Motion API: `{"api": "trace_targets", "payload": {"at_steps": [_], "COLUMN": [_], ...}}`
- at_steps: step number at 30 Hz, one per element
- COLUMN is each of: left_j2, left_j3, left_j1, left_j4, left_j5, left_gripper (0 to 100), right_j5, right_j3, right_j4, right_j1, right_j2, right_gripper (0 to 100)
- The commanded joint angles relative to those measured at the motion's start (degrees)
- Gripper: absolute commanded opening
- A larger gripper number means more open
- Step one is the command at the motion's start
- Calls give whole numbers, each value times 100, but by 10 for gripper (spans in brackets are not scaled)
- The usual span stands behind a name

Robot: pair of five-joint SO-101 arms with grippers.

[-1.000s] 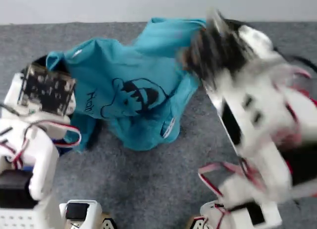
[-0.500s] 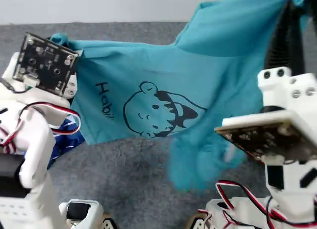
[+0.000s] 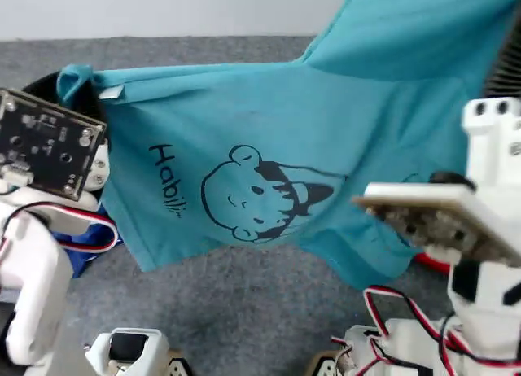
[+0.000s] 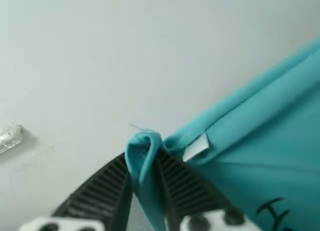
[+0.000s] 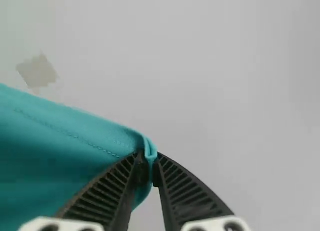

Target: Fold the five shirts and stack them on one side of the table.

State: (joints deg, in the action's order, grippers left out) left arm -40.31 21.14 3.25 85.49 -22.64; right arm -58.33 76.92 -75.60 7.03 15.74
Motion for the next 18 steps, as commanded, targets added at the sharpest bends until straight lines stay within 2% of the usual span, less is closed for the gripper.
{"api": "trace_targets", "payload": {"at_steps": [1,7,14,18], "left_j2": [44,-352,-563,-580], "left_j3": [154,136,119,-295], "left_j1": [369,404,-334,-563], "left_j4": [26,352,826,835], "left_j5": [-79,-79,-79,-62], "left_gripper": [13,13,13,13], "right_j5": [185,264,273,264], "right_j3": [123,70,62,-255], "right_j4": [119,-31,-743,-1288], "right_j1": [409,567,549,84], "right_j2": [40,391,488,505], "right_gripper": [10,10,10,10]}}
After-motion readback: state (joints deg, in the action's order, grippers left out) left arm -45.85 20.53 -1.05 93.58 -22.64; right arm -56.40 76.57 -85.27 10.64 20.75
